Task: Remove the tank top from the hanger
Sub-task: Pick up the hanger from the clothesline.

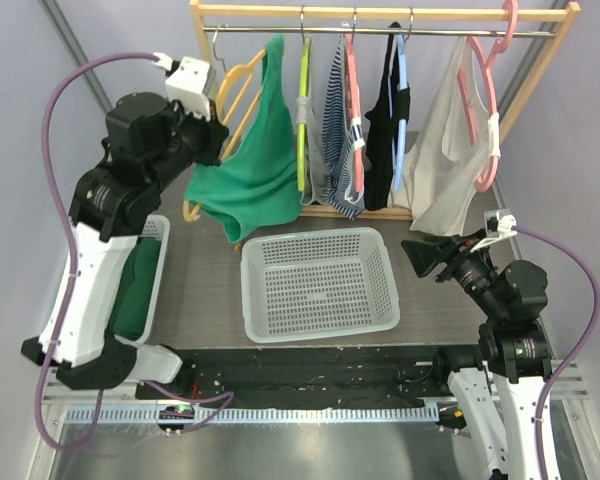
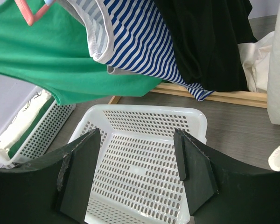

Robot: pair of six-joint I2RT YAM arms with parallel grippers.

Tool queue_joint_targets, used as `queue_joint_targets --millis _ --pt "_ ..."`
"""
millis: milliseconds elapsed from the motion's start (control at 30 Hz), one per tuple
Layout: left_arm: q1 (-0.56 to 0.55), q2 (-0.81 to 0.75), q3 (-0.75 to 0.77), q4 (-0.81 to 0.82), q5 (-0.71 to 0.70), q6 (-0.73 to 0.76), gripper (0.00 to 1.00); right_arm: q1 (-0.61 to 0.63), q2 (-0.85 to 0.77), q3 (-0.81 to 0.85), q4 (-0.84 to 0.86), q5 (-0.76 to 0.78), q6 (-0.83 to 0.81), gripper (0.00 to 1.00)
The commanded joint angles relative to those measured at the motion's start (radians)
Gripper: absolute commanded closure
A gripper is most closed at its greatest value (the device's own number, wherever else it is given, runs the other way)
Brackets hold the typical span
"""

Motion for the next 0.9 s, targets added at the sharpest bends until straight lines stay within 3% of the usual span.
queue_joint_targets --millis 0,100,200,500,867 --pt "-0.003 -0.102 -0.094 -0.074 0.107 0.023 1.0 0.012 0.02 0.056 0.02 0.012 -0.026 0.28" --pt "-0.006 -0.177 -0.173 -0.093 0.187 0.035 1.0 0.02 0.031 0.065 0.02 0.013 -0.029 0.28" --pt "-0.011 -0.213 -0.149 -0.091 0.176 0.069 1.0 0.023 0.038 0.082 0.014 0.022 -0.036 0.28" --pt "-0.011 -0.141 0.314 -0.081 0.243 0.144 1.0 0.026 0.054 0.08 0.022 0.028 -0.027 0.29" --pt "-0.011 -0.078 0.629 -0.13 0.547 0.106 1.0 0.029 0.051 0.073 0.008 0.05 -0.036 0.29"
